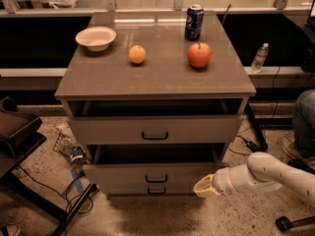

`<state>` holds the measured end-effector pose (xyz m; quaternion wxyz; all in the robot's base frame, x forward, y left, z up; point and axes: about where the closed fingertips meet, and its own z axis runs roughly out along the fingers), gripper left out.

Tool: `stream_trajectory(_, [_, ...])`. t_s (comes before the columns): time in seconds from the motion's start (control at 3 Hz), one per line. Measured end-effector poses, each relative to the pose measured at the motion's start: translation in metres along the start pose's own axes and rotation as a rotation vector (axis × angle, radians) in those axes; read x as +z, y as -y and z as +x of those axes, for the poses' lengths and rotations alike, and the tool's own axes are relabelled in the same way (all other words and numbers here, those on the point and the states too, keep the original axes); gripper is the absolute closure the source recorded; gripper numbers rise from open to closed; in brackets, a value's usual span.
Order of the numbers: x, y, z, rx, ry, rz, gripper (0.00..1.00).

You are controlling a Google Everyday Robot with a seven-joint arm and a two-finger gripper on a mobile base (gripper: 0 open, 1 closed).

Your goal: Close middle drawer

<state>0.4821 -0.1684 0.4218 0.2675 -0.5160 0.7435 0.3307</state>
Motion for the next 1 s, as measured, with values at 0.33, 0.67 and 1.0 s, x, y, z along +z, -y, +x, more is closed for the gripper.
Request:
stream_trajectory(0.33, [0.005,0.026,-0.010,0.015,-0.007,0.013,1.00])
stream_trajectory(0.67, [0.004,0.072,-0.027,0.048,-0.004,0.047,1.00])
stream_trajectory(1.0, [0.004,0.072,-0.027,0.048,-0.004,0.047,1.00])
